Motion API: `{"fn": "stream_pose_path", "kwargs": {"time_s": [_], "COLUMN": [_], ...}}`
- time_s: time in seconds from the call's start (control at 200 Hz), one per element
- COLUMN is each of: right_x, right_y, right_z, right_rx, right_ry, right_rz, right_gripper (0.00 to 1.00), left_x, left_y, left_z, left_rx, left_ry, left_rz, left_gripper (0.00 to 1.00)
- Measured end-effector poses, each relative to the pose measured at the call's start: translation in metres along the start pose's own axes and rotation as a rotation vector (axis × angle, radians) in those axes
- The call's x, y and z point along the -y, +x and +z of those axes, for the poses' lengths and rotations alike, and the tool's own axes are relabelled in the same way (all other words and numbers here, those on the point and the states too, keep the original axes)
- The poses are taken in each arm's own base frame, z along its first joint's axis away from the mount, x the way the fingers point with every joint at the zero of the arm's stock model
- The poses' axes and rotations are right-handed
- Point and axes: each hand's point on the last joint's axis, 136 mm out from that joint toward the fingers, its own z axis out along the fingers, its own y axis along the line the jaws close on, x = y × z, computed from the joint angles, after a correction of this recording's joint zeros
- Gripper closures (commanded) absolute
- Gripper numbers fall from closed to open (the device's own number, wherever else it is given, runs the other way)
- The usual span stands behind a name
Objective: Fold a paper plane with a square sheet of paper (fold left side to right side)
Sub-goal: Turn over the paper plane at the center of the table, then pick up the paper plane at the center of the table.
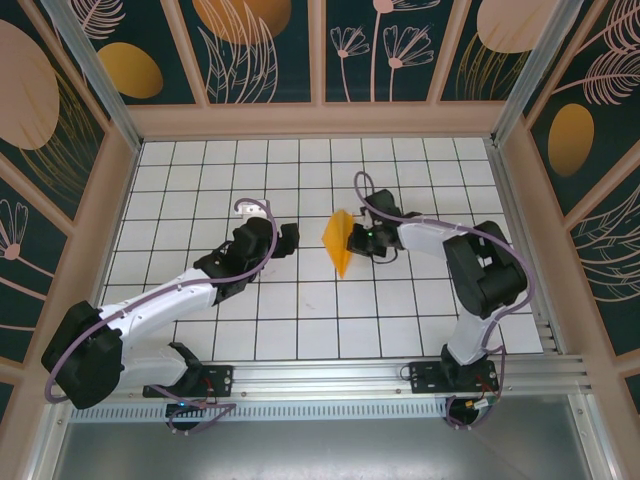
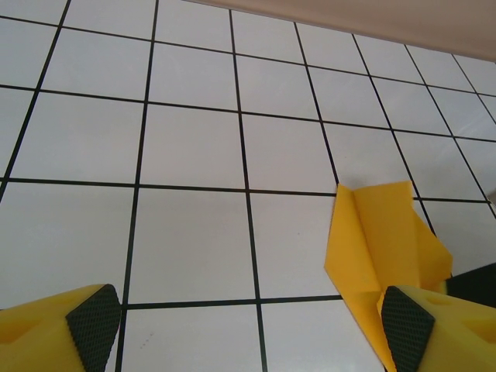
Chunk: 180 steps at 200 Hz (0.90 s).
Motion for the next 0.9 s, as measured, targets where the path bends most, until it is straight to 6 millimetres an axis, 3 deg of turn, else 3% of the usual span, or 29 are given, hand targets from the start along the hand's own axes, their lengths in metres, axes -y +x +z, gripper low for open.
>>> {"fn": "stream_pose_path", "kwargs": {"time_s": [0.115, 0.29, 0.495, 0.606, 0.751, 0.901], "right_x": [0.021, 0.026, 0.017, -0.002, -0.035, -0.038], "right_y": [0.003, -0.006, -0.018, -0.023, -0.009, 0.004], "right_z": [-0.002, -0.018, -0.055, -0.070, -0.067, -0.043], "right_rx": [-0.017, 0.015, 0.094, 0.133, 0.130, 0.081], "right_ry": [-0.047, -0.064, 0.007, 0.069, 0.107, 0.200], "right_rz": [0.052, 0.033, -0.007, -0.056, -0.117, -0.130], "right_gripper": [0.78, 0.63, 0.55, 0.51, 0.50, 0.46], "left_x": [0.000, 0.000, 0.002, 0.003, 0.003, 0.002], "left_y": [0.000, 0.000, -0.002, -0.004, -0.005, -0.002], "left_z": [0.000, 0.000, 0.000, 0.000, 0.000, 0.001], "left_rx": [0.000, 0.000, 0.009, 0.018, 0.023, 0.021], "left_ry": [0.001, 0.001, 0.006, 0.012, 0.016, 0.014], "left_rz": [0.000, 0.000, -0.001, -0.006, -0.009, -0.007], "left_gripper": [0.09, 0.08, 0.06, 0.04, 0.01, 0.02]}}
